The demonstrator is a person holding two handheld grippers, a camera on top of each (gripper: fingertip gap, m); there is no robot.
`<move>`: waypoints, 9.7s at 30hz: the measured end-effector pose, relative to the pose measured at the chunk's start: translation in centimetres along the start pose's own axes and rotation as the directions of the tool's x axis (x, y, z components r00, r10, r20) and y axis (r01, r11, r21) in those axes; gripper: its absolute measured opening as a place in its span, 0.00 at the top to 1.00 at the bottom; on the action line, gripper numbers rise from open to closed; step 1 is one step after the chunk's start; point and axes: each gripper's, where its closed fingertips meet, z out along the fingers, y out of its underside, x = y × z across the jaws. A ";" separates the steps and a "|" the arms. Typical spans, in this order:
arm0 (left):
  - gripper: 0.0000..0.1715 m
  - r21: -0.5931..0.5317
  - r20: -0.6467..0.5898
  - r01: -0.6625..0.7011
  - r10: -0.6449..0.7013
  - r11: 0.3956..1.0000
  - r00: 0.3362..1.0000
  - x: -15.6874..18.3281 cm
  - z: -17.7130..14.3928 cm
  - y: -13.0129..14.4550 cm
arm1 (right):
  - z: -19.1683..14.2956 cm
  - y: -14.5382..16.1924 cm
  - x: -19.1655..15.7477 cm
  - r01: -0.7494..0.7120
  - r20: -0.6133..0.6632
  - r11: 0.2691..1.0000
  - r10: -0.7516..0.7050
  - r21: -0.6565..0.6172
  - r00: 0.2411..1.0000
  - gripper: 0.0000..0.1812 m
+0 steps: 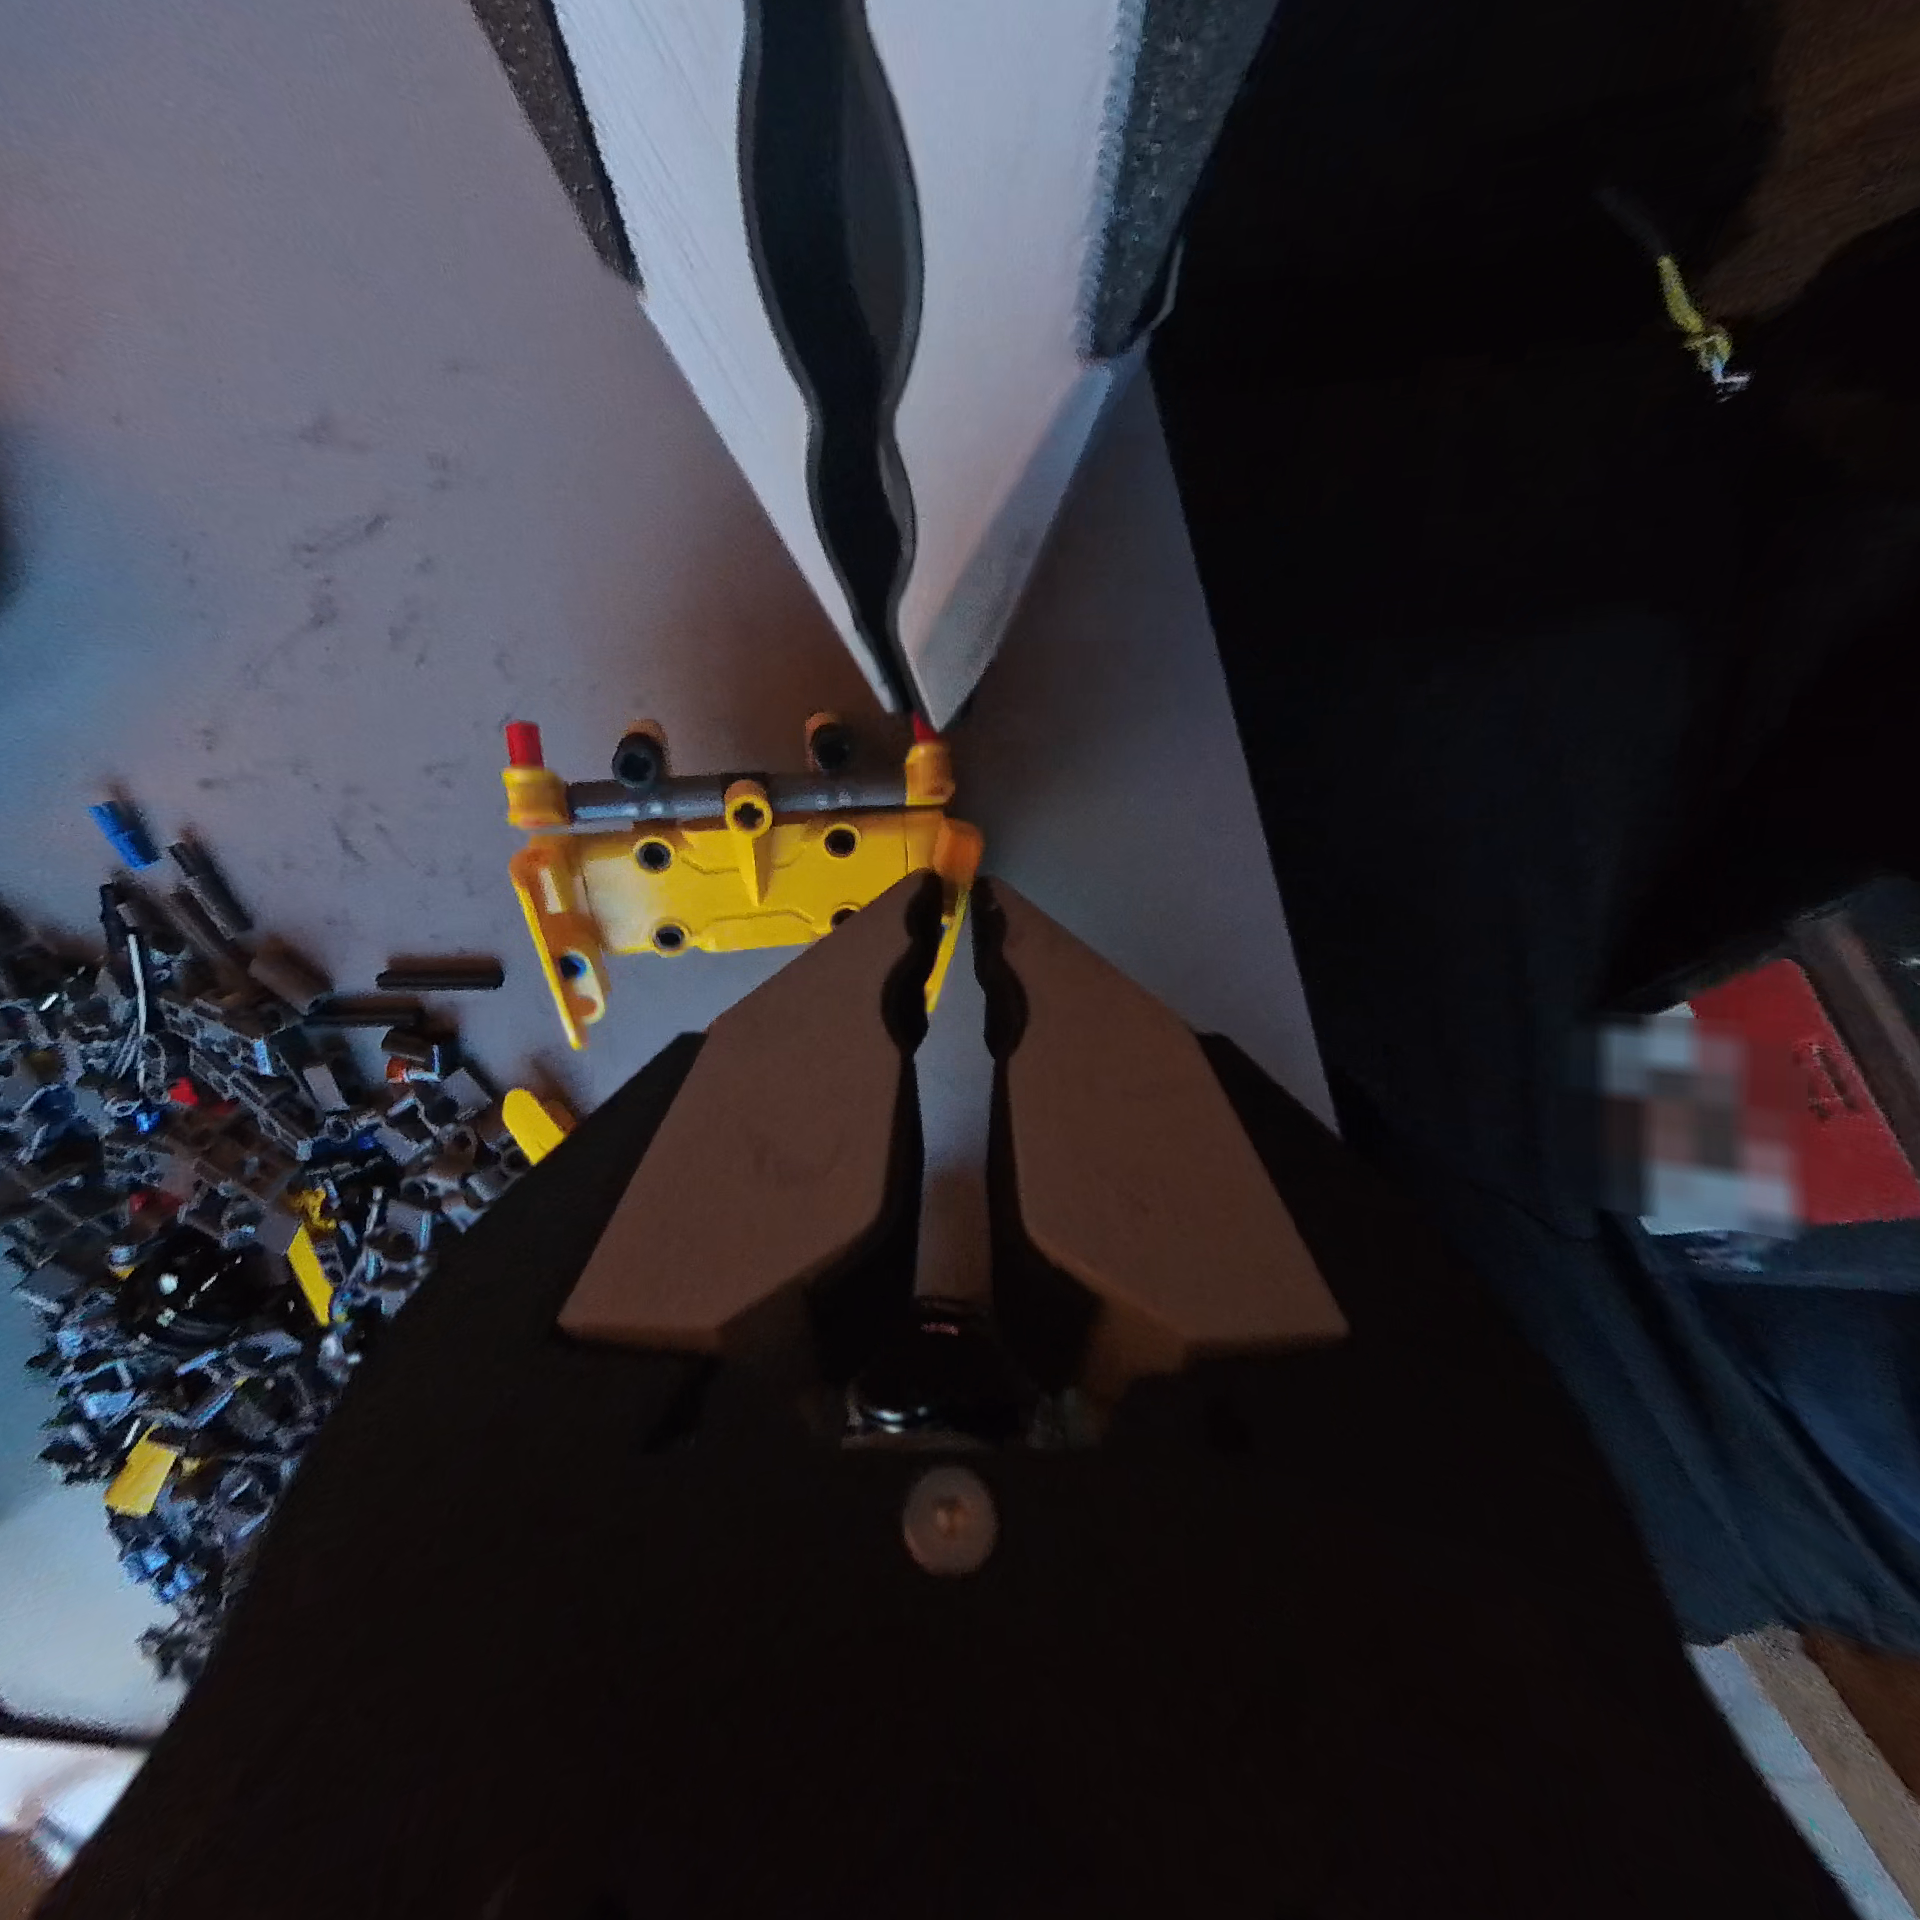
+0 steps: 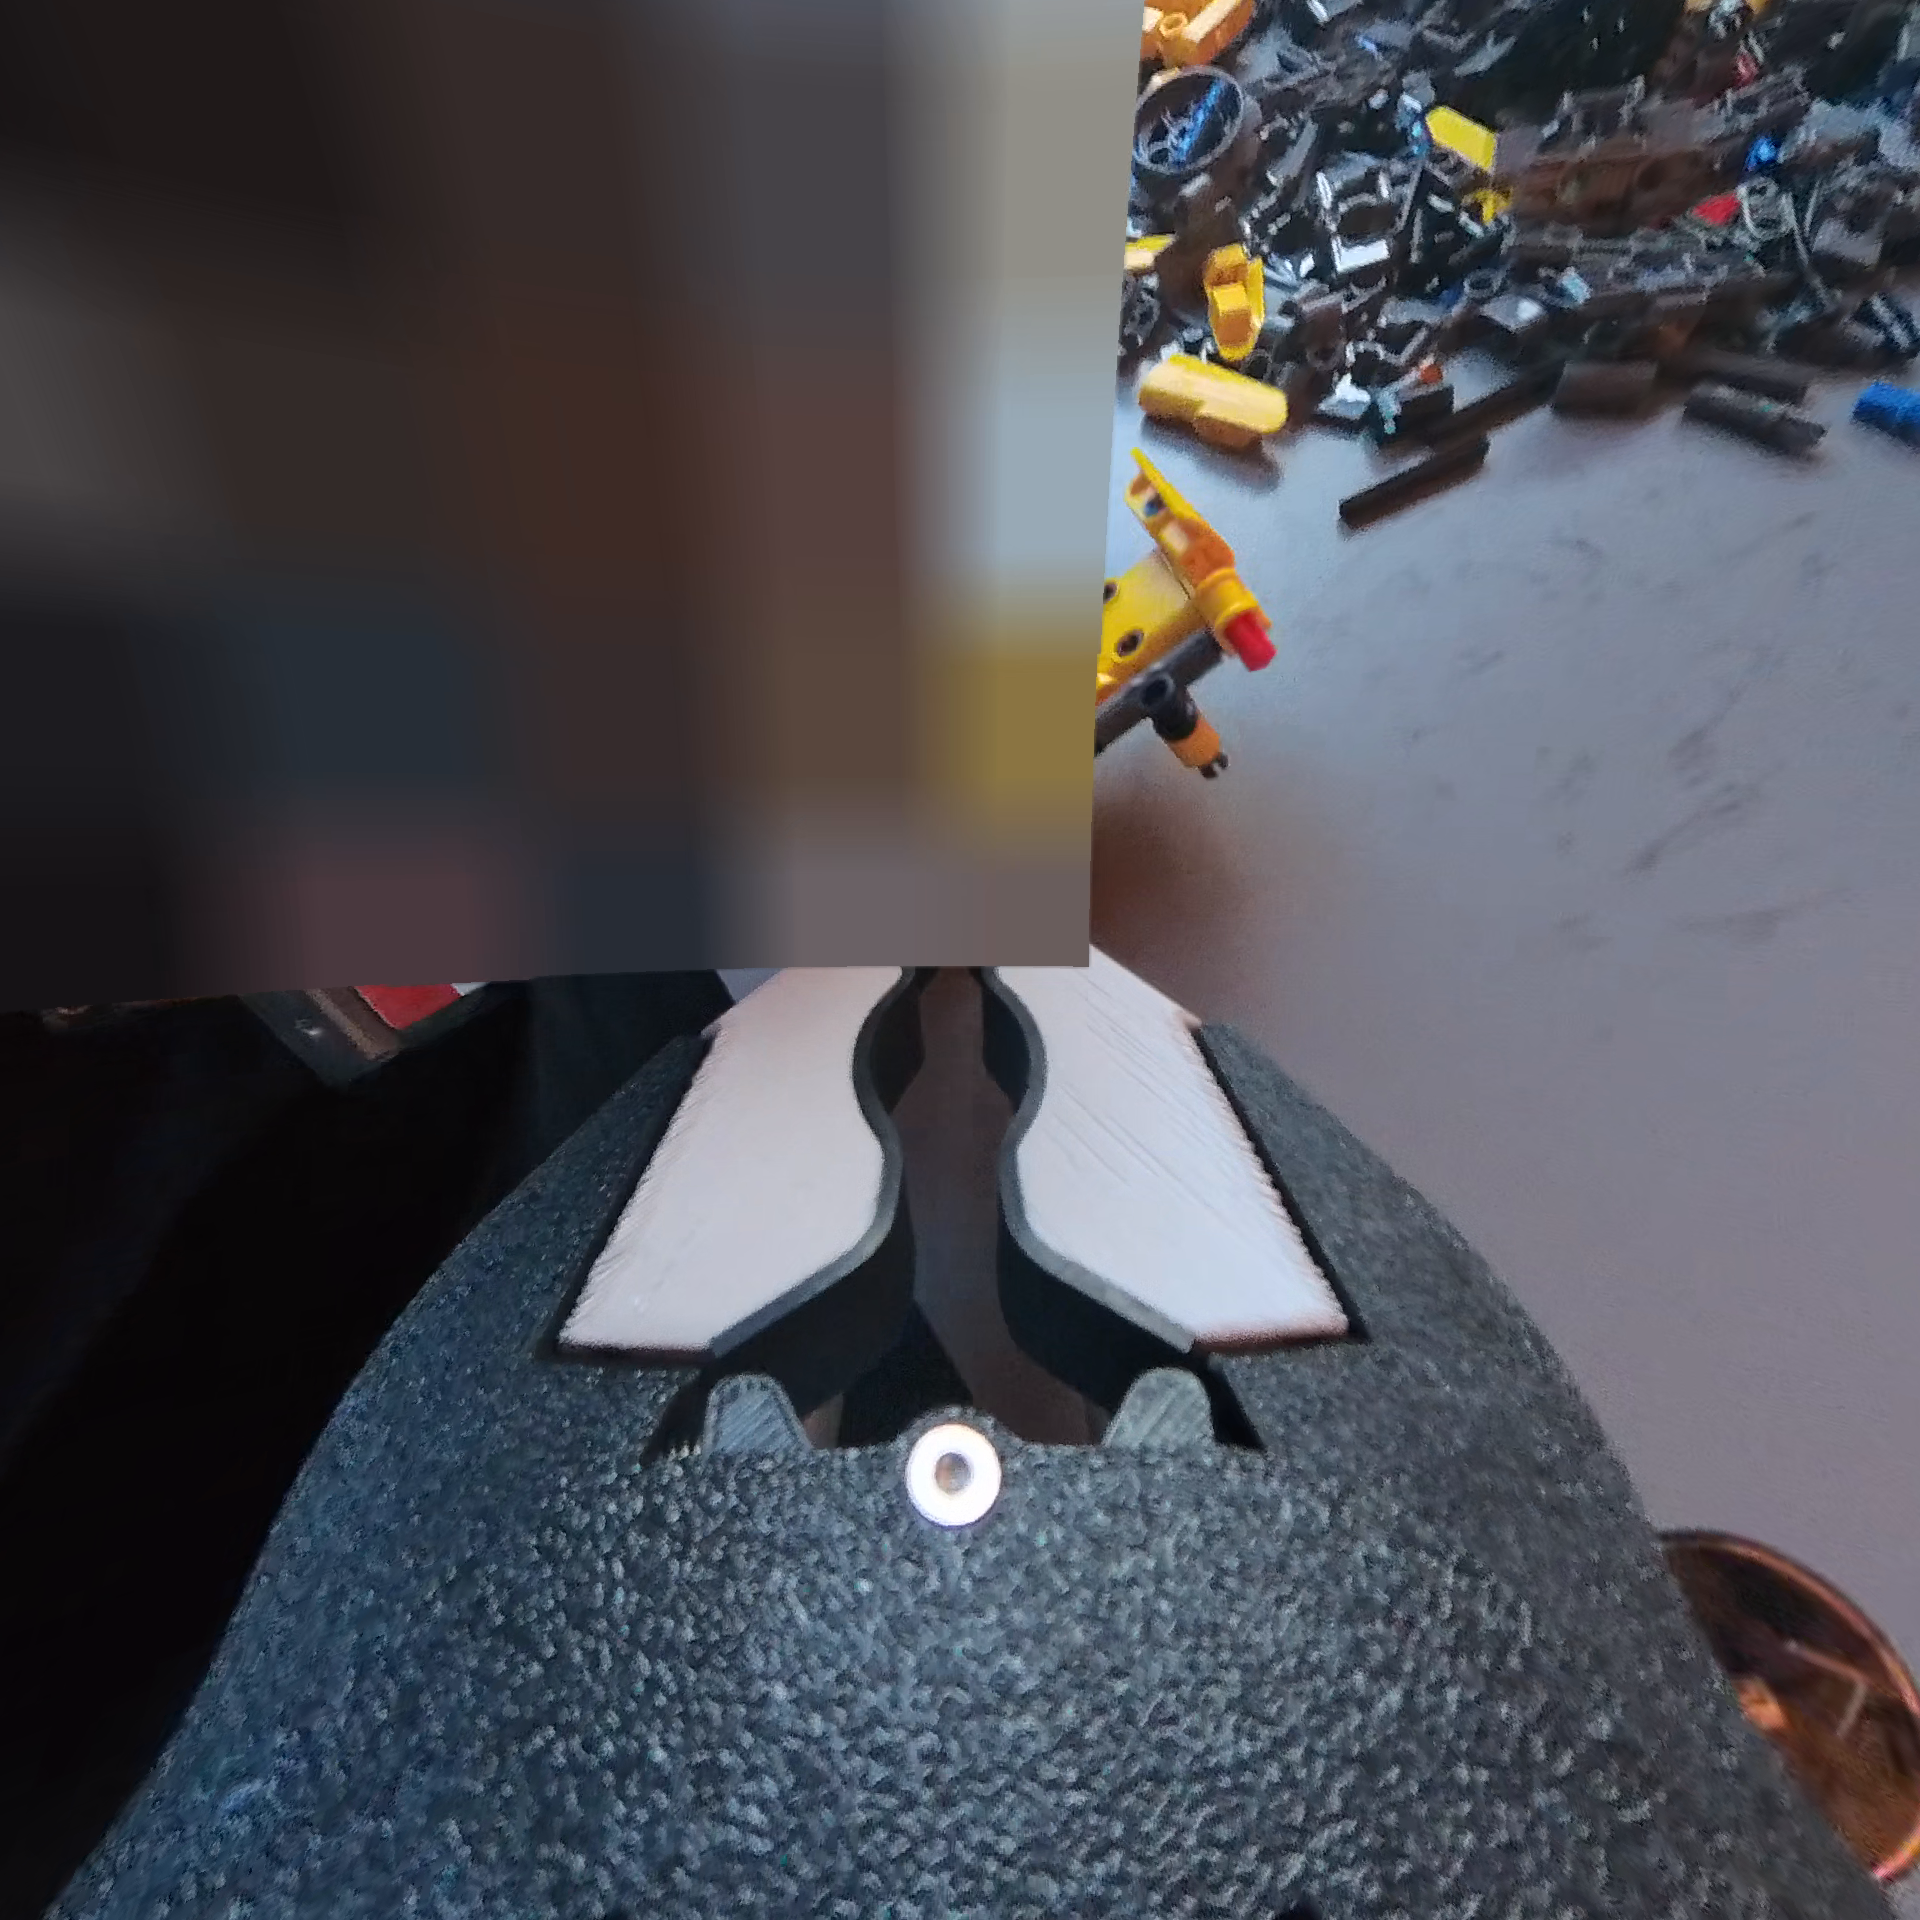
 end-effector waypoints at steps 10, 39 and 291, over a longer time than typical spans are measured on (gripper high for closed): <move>0.81 0.095 0.272 0.207 -0.226 0.974 0.935 -1.4 -3.1 1.0 | -0.3 -0.1 0.8 -0.016 -0.056 0.998 0.020 0.066 0.998 0.96; 1.00 0.651 0.183 0.531 -0.791 0.543 0.584 0.8 -4.6 8.8 | 0.3 -3.9 1.9 0.189 -0.125 0.981 -0.182 0.043 0.975 0.80; 0.90 0.539 0.600 -0.240 -0.168 0.807 0.782 3.1 -7.9 3.8 | 4.3 -6.5 -6.8 0.787 -0.096 0.568 -0.821 -0.242 0.563 0.87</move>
